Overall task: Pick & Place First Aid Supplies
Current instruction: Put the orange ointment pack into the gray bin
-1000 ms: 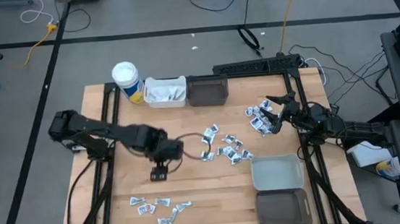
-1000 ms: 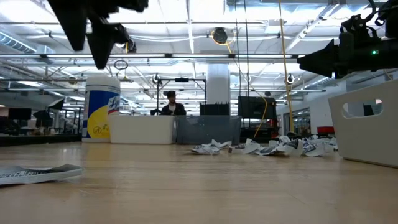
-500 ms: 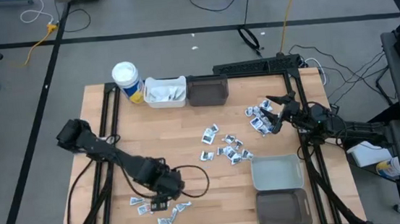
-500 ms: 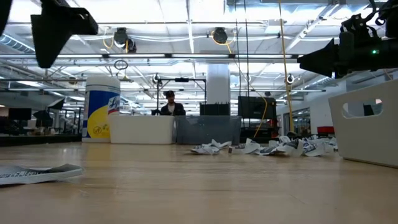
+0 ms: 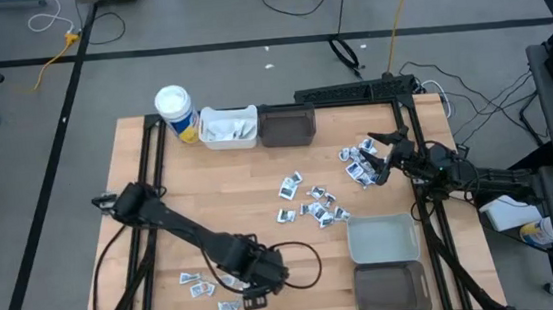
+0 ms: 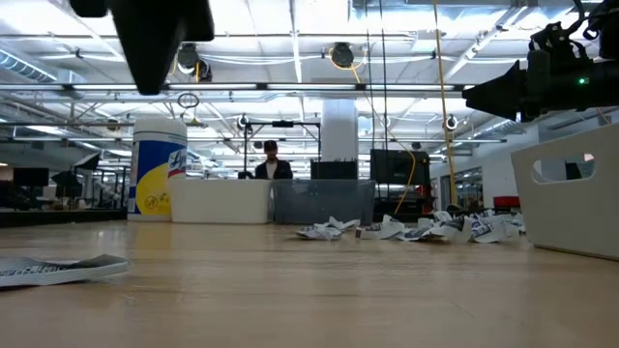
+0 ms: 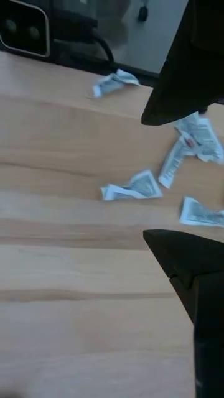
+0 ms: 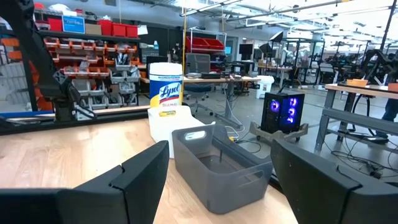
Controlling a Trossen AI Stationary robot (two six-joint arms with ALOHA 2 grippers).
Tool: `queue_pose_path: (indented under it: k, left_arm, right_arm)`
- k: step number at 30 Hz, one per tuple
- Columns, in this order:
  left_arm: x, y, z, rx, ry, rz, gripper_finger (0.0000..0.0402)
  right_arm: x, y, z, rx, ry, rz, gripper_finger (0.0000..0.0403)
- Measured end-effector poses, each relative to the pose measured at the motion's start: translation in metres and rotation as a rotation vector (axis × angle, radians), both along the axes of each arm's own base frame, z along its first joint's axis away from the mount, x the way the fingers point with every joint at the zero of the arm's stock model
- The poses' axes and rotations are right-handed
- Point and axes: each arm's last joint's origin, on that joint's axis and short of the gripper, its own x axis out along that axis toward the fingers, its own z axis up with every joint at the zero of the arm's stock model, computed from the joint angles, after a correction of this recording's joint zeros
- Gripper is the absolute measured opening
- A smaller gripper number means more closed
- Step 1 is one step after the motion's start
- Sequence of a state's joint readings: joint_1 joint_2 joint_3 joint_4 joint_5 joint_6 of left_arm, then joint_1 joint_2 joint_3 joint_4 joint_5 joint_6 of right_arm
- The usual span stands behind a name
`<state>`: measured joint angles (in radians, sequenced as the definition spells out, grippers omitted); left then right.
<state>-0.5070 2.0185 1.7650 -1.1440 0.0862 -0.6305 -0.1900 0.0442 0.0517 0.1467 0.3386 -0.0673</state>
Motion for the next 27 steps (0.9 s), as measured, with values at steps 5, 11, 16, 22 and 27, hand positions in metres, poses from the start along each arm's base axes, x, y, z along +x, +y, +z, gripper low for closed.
queue_pose_path:
  k: [5, 11, 16, 22, 27]
  left_arm:
    - [0.001, 0.001, -0.001, 0.016, -0.011, -0.001, 0.0294]
    - [0.002, 0.002, -0.001, 0.031, -0.022, -0.013, 0.0294]
    - [0.003, 0.001, 0.0, 0.023, -0.033, -0.003, 0.0294]
    - [0.011, -0.003, -0.003, -0.011, -0.095, 0.04, 0.0294]
    - [0.013, -0.008, -0.021, 0.055, -0.074, 0.037, 0.0294]
  right_arm:
    - [0.0, 0.0, 0.0, 0.0, 0.0, 0.0, 0.0279]
    - [0.0, 0.0, 0.0, 0.0, 0.0, 0.0, 0.0279]
    - [0.0, 0.0, 0.0, 0.0, 0.0, 0.0, 0.0279]
    - [0.0, 0.0, 0.0, 0.0, 0.0, 0.0, 0.0279]
    - [0.0, 0.0, 0.001, 0.031, -0.03, 0.004, 0.0279]
